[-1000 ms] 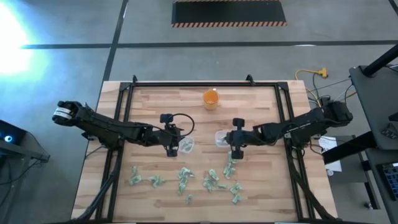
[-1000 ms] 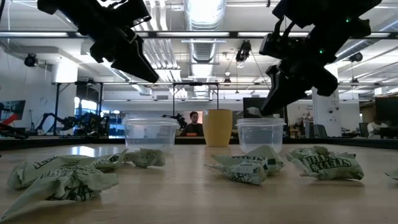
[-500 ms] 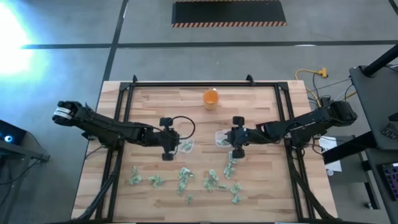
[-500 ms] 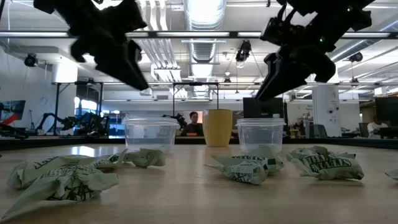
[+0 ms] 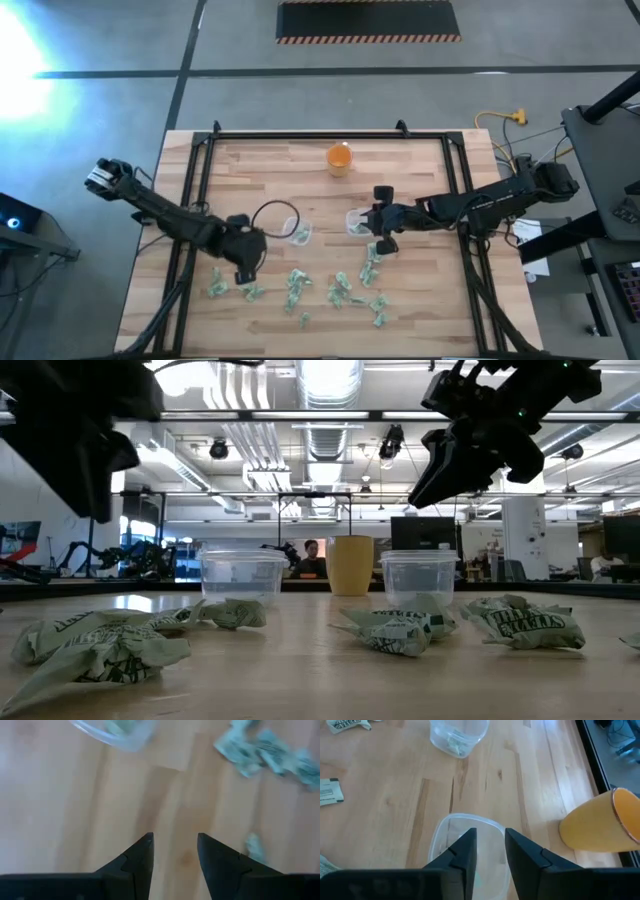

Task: Pick and place items into bin
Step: Put the green sweetener bag into the left transparent food container

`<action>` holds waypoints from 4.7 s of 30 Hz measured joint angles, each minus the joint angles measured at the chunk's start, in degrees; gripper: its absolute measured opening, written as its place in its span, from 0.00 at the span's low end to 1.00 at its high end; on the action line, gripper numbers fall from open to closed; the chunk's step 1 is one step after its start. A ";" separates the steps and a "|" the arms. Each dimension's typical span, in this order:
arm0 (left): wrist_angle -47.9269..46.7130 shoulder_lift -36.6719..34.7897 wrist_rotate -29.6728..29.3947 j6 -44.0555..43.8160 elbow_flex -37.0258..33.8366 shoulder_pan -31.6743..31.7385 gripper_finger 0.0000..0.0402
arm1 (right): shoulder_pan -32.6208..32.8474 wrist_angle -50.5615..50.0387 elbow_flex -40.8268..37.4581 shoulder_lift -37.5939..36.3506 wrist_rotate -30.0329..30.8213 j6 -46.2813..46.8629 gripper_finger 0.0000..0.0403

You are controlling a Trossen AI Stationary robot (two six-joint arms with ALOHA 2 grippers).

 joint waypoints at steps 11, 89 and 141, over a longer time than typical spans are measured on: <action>-9.69 -0.02 2.34 -25.68 0.44 -11.06 0.33 | 0.00 2.36 -0.04 0.09 -0.04 -0.77 0.18; -2.82 7.34 21.83 -47.27 -12.65 -13.29 0.02 | 0.09 2.68 -0.70 0.09 -0.13 -0.55 0.15; 22.70 13.78 -18.50 26.16 3.96 15.08 0.00 | 0.11 2.59 -0.70 0.11 -0.11 -0.53 0.14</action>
